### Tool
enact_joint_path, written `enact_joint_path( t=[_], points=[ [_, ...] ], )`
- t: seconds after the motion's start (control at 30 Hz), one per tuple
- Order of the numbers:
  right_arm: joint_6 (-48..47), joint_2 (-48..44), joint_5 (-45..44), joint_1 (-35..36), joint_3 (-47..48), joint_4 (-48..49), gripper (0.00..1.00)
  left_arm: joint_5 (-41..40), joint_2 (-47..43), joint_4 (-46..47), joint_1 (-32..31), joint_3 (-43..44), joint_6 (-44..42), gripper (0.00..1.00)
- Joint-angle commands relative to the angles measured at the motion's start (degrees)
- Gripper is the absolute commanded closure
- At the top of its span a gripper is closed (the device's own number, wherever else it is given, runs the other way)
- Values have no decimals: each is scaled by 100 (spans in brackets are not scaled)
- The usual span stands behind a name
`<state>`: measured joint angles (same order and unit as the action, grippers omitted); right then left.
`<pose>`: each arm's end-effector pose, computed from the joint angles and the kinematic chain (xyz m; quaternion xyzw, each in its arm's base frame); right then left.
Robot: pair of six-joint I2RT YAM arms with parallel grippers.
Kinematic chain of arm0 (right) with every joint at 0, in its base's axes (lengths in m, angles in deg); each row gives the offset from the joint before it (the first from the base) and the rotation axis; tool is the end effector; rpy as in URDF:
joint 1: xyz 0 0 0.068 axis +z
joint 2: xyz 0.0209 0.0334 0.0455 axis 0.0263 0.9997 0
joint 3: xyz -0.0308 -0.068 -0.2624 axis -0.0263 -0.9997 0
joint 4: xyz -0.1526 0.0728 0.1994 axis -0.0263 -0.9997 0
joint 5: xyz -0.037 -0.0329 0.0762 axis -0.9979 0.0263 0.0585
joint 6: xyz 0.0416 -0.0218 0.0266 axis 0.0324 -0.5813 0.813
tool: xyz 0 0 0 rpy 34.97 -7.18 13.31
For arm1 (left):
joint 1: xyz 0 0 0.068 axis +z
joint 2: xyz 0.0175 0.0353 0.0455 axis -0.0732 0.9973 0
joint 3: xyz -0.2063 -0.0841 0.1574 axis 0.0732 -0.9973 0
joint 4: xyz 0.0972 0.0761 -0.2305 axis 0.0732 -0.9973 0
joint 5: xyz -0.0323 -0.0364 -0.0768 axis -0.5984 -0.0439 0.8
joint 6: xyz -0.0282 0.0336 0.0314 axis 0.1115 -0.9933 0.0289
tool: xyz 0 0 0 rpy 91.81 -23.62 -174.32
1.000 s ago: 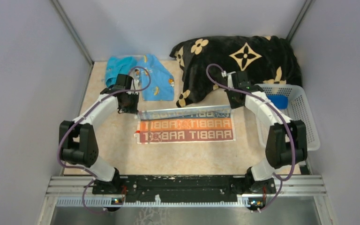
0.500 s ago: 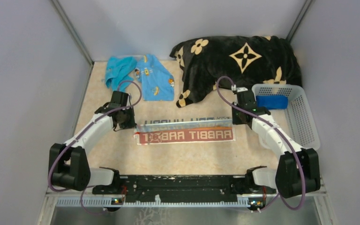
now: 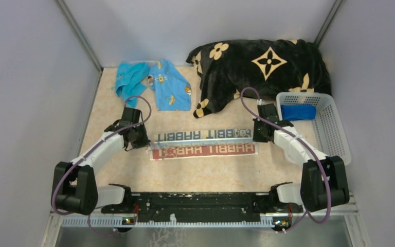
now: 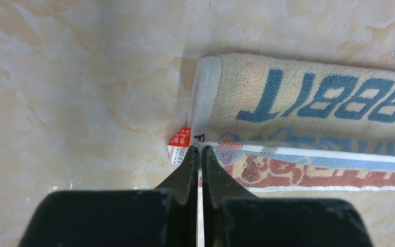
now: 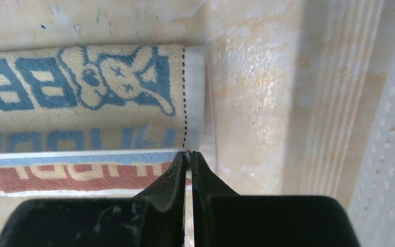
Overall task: Roll the towels
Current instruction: Fold the towel at the center of the board.
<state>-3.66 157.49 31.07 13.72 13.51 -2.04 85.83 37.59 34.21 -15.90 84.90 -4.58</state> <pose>0.2393 0.0490 0.2023 0.0293 0.9634 0.0249 0.2653 0.2344 -0.0476 0.1901 -0.1148 0.9626 -0.0658 0.2365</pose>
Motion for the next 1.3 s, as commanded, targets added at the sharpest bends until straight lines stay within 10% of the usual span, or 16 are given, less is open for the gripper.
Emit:
enact_joint_path(
  t=[0.0, 0.87, 1.27],
  points=[
    [476, -295, -75, -134, -254, 131, 100, -360, -426, 94, 81, -253, 364, 100],
    [1167, -1035, -35, -509, -880, 253, 94, -564, -1131, -82, 83, -931, 1505, 95],
    [1596, -2284, 138, -509, -1175, 56, 59, -266, -2854, -398, 81, -1283, 2026, 44]
  ],
)
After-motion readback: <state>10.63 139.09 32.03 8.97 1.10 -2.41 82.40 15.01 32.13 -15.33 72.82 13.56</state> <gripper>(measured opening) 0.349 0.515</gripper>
